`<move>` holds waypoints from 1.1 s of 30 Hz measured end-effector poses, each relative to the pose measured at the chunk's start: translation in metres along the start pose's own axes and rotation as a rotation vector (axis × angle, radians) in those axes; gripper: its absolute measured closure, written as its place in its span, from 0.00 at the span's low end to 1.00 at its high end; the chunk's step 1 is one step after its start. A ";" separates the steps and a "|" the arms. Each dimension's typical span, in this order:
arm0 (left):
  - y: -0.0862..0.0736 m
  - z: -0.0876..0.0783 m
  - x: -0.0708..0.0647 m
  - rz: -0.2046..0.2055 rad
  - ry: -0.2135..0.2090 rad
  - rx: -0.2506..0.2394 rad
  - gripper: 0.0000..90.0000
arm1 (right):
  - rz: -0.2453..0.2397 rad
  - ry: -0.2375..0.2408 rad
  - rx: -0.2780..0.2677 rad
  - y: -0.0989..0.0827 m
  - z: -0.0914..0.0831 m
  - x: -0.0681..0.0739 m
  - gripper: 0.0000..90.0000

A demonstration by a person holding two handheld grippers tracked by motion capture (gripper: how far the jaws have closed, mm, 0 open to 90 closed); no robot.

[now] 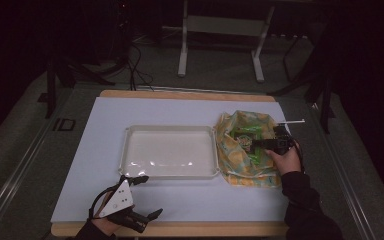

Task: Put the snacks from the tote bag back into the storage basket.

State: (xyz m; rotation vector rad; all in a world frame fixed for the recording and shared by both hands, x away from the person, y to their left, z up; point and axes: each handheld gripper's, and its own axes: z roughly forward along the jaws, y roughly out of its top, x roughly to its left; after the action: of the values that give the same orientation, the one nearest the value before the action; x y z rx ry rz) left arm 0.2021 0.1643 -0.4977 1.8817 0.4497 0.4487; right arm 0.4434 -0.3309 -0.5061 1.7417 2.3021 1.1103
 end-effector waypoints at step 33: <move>0.000 0.000 0.000 0.008 0.005 0.001 0.00 | -0.020 -0.079 0.072 0.001 0.007 0.023 0.99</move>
State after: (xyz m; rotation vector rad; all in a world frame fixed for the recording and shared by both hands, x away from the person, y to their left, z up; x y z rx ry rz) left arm 0.2020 0.1638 -0.4975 1.8843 0.4454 0.4585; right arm 0.4385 -0.3078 -0.5020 1.7485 2.3355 0.9485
